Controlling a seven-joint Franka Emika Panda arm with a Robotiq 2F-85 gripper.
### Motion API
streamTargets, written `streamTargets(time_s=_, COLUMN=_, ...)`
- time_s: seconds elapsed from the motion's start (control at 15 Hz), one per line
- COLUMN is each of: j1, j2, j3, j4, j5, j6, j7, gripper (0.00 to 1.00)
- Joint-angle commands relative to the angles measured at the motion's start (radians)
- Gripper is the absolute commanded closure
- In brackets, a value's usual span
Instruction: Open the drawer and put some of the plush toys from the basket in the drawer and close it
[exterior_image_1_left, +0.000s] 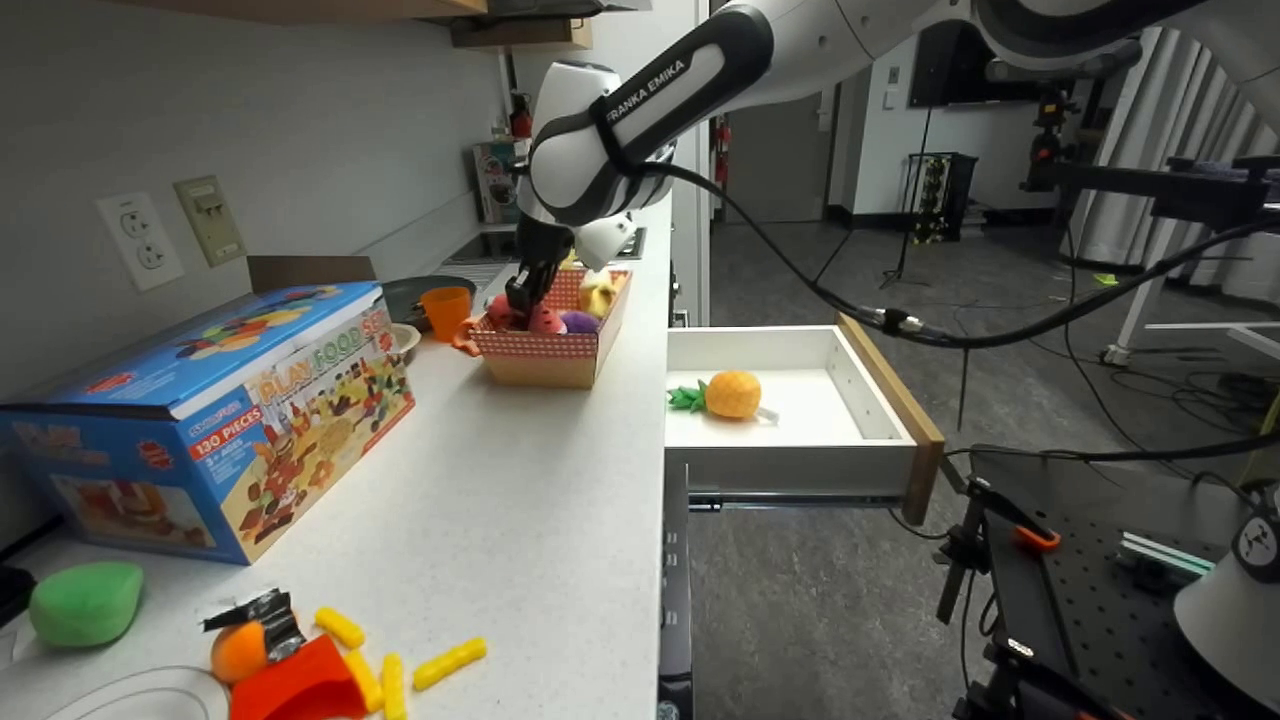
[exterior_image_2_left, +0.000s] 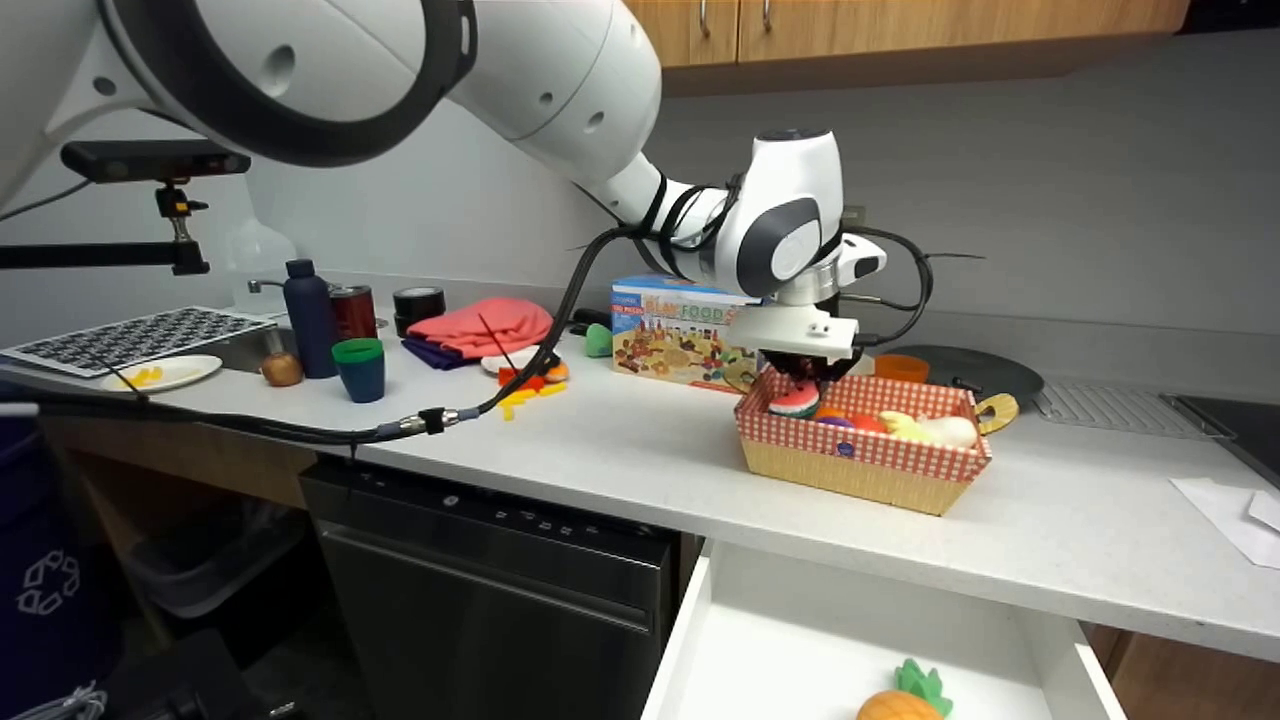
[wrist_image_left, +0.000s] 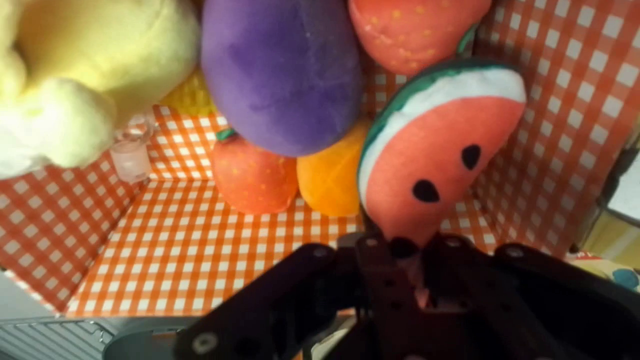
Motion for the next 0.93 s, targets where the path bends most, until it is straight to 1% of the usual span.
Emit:
streamTargets(time_s=0.0, j1=-0.025, j2=-0.134, j3=-0.005, j4=-0.146, j5=0.024, j6=0.082, j7=-0.047, gripper=0.99)
streamTargets(time_s=0.07, j1=-0.032, j2=-0.169, j3=-0.013, j4=-0.194, j5=0.020, j6=0.118, j7=-0.046, gripper=0.97)
streamTargets(time_s=0.13, j1=-0.039, j2=-0.198, j3=-0.020, j4=-0.236, j5=0.018, j6=0.149, j7=-0.046, gripper=0.99)
streamTargets(time_s=0.27, j1=-0.054, j2=-0.245, j3=-0.044, j4=-0.328, j5=0.016, j6=0.212, j7=-0.034, gripper=0.97)
streamTargets(time_s=0.47, j1=-0.077, j2=-0.268, j3=-0.084, j4=-0.446, j5=0.021, j6=0.274, j7=-0.011, gripper=0.97)
streamTargets(time_s=0.6, j1=-0.084, j2=-0.288, j3=-0.122, j4=-0.540, j5=0.014, j6=0.342, j7=0.023, gripper=0.97)
streamTargets(time_s=0.67, j1=-0.107, j2=-0.298, j3=-0.112, j4=-0.587, j5=0.036, j6=0.386, j7=0.019, gripper=0.97)
streamTargets(time_s=0.8, j1=-0.132, j2=-0.312, j3=-0.118, j4=-0.670, j5=0.048, j6=0.484, j7=0.048, gripper=0.97)
streamTargets(time_s=0.87, j1=-0.157, j2=-0.317, j3=-0.100, j4=-0.705, j5=0.065, j6=0.537, j7=0.052, gripper=0.97)
